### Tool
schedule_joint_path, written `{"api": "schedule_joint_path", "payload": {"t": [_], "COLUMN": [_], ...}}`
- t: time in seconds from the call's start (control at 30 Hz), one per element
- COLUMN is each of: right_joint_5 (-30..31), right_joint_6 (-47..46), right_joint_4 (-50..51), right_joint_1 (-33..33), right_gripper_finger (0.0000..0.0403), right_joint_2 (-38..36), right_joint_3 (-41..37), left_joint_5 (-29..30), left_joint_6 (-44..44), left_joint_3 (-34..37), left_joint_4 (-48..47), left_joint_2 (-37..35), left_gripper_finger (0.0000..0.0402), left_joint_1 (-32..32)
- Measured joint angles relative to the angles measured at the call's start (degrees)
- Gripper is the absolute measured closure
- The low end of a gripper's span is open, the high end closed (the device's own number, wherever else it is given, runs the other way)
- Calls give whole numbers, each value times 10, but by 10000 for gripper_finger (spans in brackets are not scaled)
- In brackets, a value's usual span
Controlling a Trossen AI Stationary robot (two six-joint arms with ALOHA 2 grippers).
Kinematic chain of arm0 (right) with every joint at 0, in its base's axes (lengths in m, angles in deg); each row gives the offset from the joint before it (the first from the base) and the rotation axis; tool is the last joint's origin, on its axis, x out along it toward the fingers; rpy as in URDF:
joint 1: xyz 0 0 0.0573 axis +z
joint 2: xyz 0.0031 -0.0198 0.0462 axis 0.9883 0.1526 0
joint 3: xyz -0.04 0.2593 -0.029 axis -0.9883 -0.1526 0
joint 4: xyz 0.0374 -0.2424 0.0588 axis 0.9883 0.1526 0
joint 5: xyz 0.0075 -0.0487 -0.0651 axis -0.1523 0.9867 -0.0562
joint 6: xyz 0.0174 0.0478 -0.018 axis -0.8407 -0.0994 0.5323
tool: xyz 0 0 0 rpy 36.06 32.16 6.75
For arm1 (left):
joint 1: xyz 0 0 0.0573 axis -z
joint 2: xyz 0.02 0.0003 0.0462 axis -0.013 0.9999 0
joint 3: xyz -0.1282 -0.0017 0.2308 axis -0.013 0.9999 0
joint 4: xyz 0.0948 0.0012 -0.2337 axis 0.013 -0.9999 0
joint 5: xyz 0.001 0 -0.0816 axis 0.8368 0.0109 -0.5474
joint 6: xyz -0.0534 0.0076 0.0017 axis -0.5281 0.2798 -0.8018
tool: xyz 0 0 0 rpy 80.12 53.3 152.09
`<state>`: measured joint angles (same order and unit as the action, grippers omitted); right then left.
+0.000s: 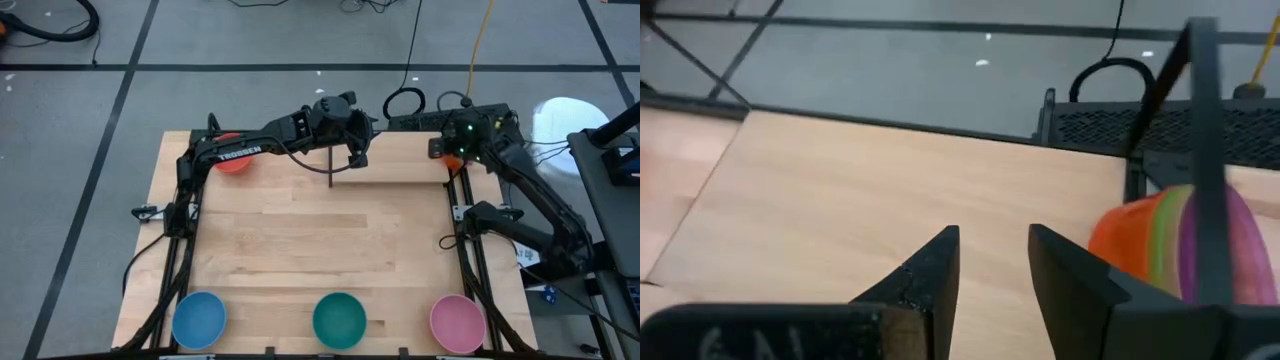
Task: Place and stack bowls onto a shelf
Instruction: Adjust the stacked small bowls on the shelf
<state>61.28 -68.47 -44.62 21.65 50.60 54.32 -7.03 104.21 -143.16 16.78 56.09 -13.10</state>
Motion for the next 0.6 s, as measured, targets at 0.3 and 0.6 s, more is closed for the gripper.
{"api": "schedule_joint_path", "payload": {"t": [0.3, 0.6], "right_joint_5": [8, 9], "right_joint_6": [46, 56], "right_joint_4": [13, -1], "right_joint_1": [10, 16], "right_gripper_finger": [289, 289], "right_joint_2": [16, 4], "right_joint_3": [0, 0], "left_joint_5": [9, -97], "left_joint_6": [5, -12], "left_joint_3": [0, 0], "left_joint_4": [-2, -47], "left_joint_2": [0, -1], "left_gripper_finger": [252, 252], "left_joint_1": [-9, -35]}}
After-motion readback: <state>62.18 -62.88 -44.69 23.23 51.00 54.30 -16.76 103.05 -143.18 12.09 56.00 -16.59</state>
